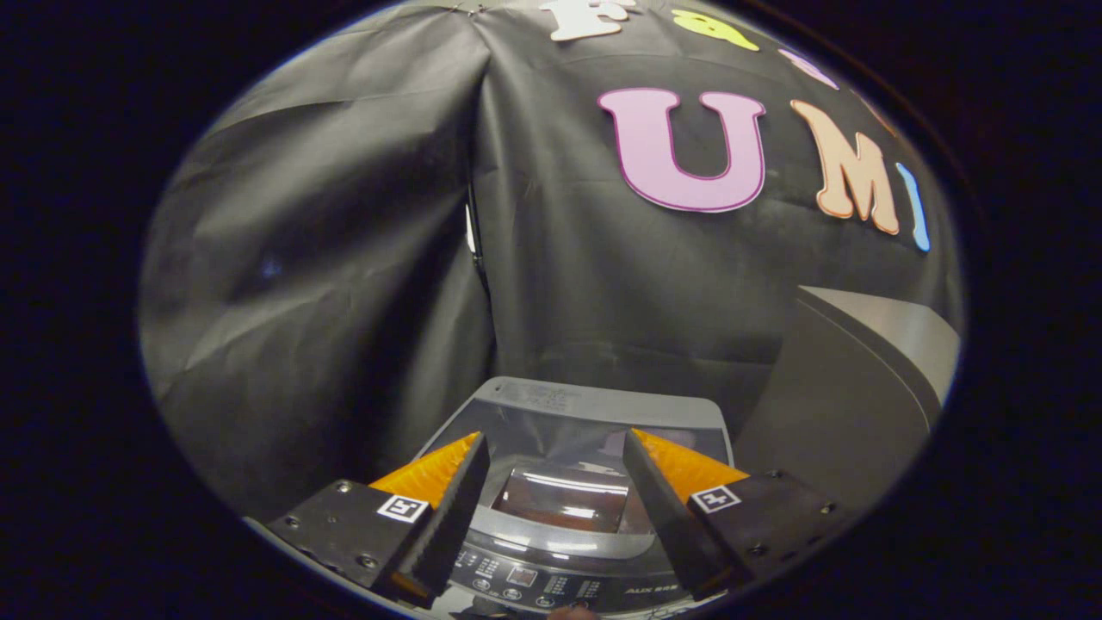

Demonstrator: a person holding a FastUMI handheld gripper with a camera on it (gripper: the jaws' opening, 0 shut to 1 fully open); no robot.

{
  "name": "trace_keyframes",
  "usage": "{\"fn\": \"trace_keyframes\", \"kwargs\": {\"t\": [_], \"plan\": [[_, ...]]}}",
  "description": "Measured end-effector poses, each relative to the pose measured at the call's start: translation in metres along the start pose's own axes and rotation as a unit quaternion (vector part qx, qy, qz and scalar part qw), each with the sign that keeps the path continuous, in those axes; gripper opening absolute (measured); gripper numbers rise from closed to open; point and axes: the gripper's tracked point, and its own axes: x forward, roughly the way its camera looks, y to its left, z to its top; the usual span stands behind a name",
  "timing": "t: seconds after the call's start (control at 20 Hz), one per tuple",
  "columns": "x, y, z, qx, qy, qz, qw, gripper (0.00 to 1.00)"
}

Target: Put the clothes into the washing machine and then close the washing machine lid.

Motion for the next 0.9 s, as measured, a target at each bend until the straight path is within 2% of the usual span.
{"fn": "trace_keyframes", "kwargs": {"t": [0.35,0.9], "plan": [[-0.057,-0.008,-0.02,0.045,-0.031,0.008,0.998,0.95],[-0.148,-0.044,-0.051,0.05,-0.092,-0.027,0.994,0.96]]}}
